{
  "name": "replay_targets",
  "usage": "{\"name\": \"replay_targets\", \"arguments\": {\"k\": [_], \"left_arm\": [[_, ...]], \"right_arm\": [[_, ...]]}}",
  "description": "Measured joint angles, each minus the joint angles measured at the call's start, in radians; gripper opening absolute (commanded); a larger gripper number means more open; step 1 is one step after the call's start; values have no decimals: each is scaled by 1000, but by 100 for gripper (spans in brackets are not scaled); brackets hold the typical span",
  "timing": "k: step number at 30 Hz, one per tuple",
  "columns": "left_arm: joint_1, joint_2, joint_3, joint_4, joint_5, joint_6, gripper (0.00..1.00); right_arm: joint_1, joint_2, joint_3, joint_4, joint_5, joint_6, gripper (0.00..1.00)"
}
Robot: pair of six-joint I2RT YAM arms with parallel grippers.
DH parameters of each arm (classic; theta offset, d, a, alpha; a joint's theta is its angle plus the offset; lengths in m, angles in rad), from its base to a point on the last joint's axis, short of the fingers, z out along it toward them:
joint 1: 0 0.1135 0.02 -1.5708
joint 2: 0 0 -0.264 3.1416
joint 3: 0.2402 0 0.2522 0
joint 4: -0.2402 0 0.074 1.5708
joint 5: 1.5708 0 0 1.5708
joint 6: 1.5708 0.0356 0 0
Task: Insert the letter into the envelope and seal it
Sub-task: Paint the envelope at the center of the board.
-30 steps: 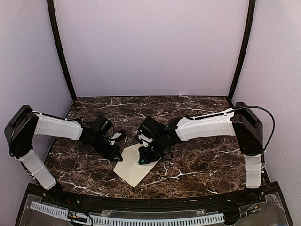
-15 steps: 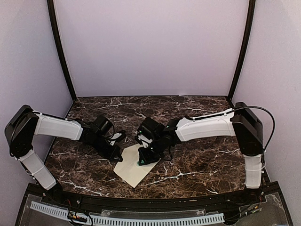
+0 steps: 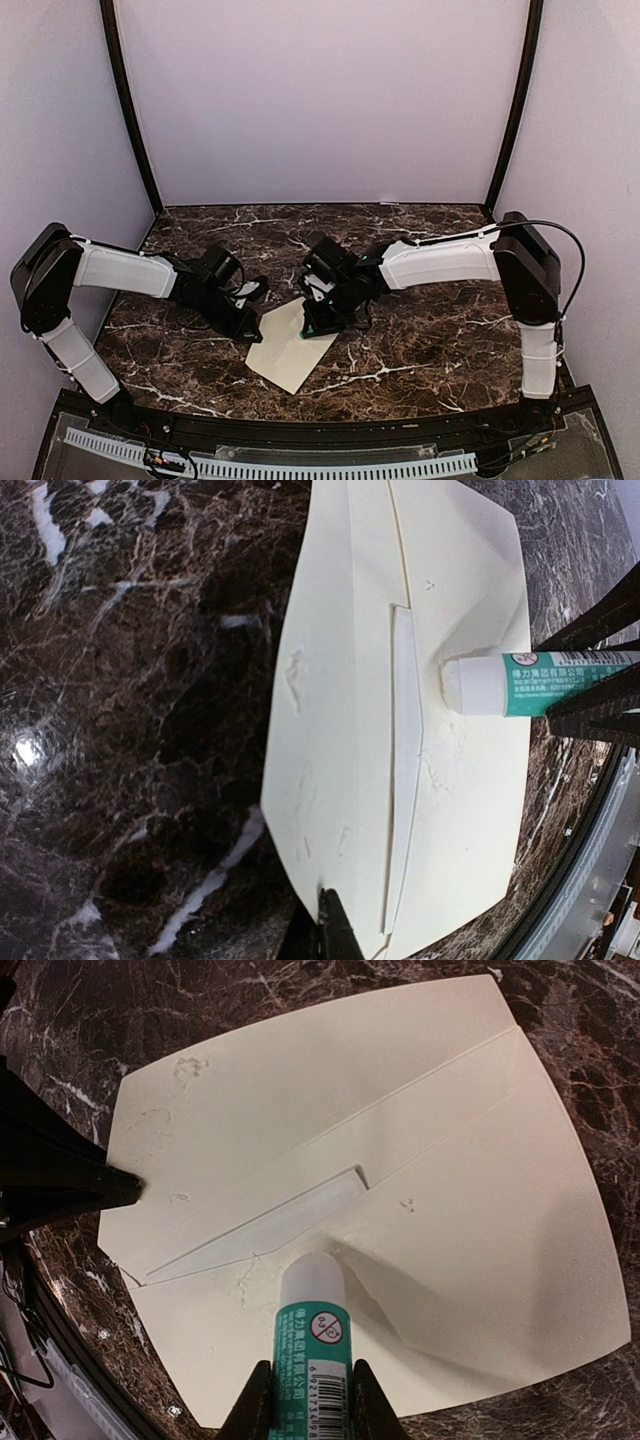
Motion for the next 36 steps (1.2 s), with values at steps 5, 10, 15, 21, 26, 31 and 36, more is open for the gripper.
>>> {"name": "replay_targets", "arguments": {"k": [5,10,15,21,26,31,36], "left_arm": [[0,2,0,0,0,0,0],[0,6,1,2,-1,0,0],[0,7,1,2,-1,0,0],[0,8,1,2,-1,0,0],[1,8,1,-8,-3,0,0],[1,8,1,-13,-5,0,0],[1,8,1,-14,-4,0,0]], "right_arm": [[-19,0,-1,3,5,0,12],[-25,0,-3,7,5,-5,12],[-26,0,-6,11,-2,-21,12],[-18,0,-6,10,-8,-61,13],[-2,0,-3,8,-16,-83,13],[26,1,1,-4,-48,-98,13],[50,2,3,-15,-80,-113,13]]}}
